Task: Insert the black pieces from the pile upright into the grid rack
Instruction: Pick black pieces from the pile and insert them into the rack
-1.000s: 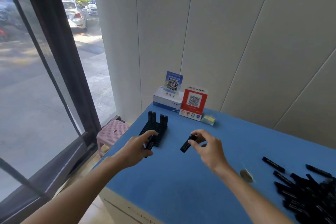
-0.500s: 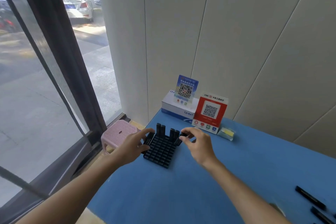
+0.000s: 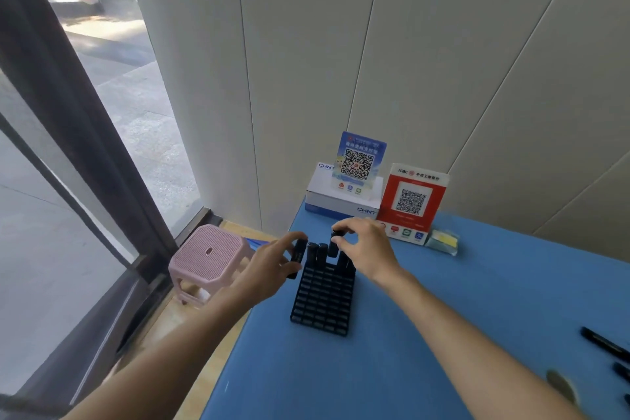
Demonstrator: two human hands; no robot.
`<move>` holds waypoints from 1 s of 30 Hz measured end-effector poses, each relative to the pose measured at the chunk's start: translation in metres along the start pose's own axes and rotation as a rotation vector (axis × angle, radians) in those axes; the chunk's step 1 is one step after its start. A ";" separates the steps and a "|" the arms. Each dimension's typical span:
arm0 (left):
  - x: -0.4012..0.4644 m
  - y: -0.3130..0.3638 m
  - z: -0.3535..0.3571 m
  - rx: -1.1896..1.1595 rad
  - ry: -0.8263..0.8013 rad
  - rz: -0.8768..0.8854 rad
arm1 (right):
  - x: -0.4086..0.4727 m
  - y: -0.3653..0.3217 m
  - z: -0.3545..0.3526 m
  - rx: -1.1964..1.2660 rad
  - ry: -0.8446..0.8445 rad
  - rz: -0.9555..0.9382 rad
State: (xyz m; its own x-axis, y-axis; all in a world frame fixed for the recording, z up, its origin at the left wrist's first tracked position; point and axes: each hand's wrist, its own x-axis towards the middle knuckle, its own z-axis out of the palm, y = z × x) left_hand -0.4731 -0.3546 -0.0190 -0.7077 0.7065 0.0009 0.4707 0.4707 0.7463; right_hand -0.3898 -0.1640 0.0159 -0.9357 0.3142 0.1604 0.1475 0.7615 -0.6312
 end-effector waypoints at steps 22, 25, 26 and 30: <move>0.023 -0.016 0.023 -0.011 0.054 0.222 | 0.003 0.011 0.020 -0.054 -0.136 0.186; 0.023 -0.017 0.028 -0.008 0.094 0.225 | 0.003 0.011 0.019 -0.044 -0.170 0.182; 0.023 -0.016 0.030 -0.008 0.099 0.216 | 0.004 0.011 0.019 -0.043 -0.182 0.180; 0.024 -0.014 0.037 0.013 0.121 0.179 | 0.005 0.017 0.017 -0.070 -0.217 0.178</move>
State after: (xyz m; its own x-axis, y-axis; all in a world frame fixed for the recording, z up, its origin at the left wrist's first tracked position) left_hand -0.4773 -0.3241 -0.0543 -0.6703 0.7109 0.2131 0.6007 0.3512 0.7182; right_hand -0.3976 -0.1588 -0.0067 -0.9388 0.3232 -0.1189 0.3299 0.7449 -0.5799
